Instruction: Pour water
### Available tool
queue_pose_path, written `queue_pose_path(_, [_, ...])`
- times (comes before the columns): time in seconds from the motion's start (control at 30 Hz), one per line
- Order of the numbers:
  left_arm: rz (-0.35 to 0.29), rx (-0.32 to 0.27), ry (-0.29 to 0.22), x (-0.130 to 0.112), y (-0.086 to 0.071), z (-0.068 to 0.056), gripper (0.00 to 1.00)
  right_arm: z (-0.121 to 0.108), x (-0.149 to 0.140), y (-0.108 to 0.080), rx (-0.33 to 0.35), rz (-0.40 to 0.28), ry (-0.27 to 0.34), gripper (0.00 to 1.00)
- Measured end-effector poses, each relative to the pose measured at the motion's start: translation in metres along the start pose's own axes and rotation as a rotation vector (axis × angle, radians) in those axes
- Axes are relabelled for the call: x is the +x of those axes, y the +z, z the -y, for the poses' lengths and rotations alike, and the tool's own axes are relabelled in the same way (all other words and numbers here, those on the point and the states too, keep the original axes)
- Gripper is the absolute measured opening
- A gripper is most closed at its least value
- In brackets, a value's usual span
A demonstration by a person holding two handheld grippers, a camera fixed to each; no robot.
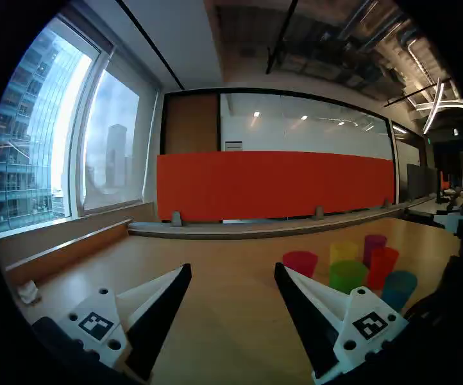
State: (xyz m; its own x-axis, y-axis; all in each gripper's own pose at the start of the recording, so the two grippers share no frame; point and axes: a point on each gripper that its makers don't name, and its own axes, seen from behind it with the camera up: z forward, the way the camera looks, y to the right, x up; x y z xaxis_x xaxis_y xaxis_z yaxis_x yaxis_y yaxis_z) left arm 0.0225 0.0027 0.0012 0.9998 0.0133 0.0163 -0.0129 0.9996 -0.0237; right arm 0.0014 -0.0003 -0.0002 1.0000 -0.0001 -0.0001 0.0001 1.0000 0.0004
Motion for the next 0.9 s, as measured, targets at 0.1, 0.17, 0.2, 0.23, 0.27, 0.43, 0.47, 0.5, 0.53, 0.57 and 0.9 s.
queue_pose_path(0.1, [0.013,-0.004,0.005,0.008,0.002,0.001,0.96,0.003,0.013,-0.002,0.004,-0.001,-0.001,1.00])
queue_pose_path(0.17, [0.027,-0.006,0.006,0.016,0.005,0.003,0.96,0.003,0.024,-0.003,0.007,0.001,-0.004,1.00])
queue_pose_path(0.2, [0.030,-0.007,0.006,0.020,0.006,0.004,0.96,0.002,0.029,-0.003,0.008,0.003,-0.006,1.00])
queue_pose_path(0.23, [0.030,-0.008,0.005,0.026,0.007,0.005,0.96,0.002,0.034,-0.002,0.008,0.006,-0.009,1.00])
queue_pose_path(0.27, [0.029,-0.009,0.004,0.032,0.009,0.006,0.96,0.001,0.040,-0.002,0.007,0.010,-0.012,1.00])
queue_pose_path(0.43, [0.018,-0.031,-0.002,0.065,0.015,0.008,0.96,0.003,0.069,0.001,0.015,0.019,-0.034,1.00])
queue_pose_path(0.47, [0.020,-0.035,-0.002,0.072,0.016,0.008,0.96,0.003,0.076,0.002,0.018,0.019,-0.039,1.00])
queue_pose_path(0.5, [0.020,-0.039,-0.001,0.078,0.017,0.008,0.96,0.004,0.082,0.002,0.021,0.019,-0.042,1.00])
queue_pose_path(0.53, [0.019,-0.041,0.001,0.084,0.018,0.009,0.96,0.005,0.089,0.002,0.024,0.018,-0.044,1.00])
queue_pose_path(0.57, [0.018,-0.044,0.003,0.092,0.019,0.009,0.96,0.007,0.097,0.002,0.028,0.016,-0.046,1.00])
queue_pose_path(0.9, [0.013,-0.133,-0.031,0.154,0.024,-0.005,0.96,0.011,0.149,0.007,0.049,0.028,-0.020,1.00])
